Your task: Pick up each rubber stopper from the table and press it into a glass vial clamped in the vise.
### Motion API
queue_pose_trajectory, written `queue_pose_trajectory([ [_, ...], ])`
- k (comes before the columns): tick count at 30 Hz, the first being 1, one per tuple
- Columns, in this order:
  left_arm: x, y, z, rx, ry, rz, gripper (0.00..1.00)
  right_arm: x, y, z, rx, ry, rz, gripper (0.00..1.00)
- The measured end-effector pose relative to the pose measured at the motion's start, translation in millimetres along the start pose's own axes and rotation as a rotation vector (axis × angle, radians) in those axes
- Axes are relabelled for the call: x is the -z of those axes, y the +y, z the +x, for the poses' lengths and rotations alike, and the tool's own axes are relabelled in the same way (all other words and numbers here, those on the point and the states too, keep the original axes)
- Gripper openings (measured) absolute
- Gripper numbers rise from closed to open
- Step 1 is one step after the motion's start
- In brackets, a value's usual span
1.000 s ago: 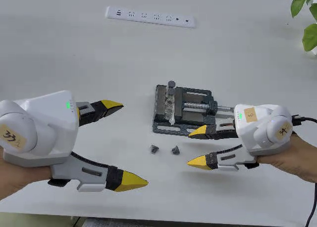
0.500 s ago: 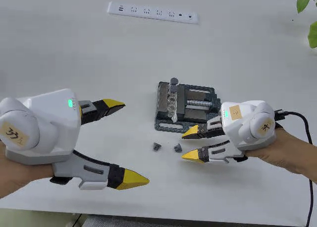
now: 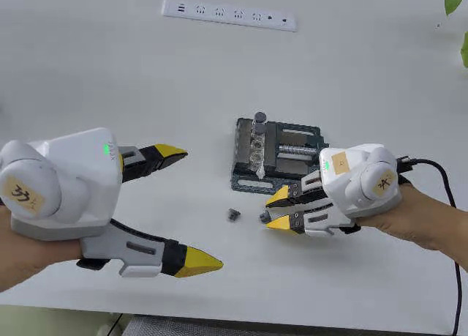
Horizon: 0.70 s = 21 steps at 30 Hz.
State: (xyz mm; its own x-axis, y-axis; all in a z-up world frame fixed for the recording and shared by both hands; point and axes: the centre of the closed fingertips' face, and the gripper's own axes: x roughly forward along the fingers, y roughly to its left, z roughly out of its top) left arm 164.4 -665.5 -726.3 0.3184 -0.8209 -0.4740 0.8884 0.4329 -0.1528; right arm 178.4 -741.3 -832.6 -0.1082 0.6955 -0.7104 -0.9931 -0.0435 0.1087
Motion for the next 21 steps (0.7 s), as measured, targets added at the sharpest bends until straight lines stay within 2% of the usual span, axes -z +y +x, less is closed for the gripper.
queue_pose_trajectory([
  [12,-1.5,-0.5,1.7,0.003,-0.003,-0.001,0.91,3.9,0.1,0.5,-0.003,0.018,-0.007,0.07],
  [21,-2.4,-0.8,3.1,0.006,-0.006,-0.001,0.91,6.4,-0.8,0.6,0.0,0.015,-0.002,0.07],
])
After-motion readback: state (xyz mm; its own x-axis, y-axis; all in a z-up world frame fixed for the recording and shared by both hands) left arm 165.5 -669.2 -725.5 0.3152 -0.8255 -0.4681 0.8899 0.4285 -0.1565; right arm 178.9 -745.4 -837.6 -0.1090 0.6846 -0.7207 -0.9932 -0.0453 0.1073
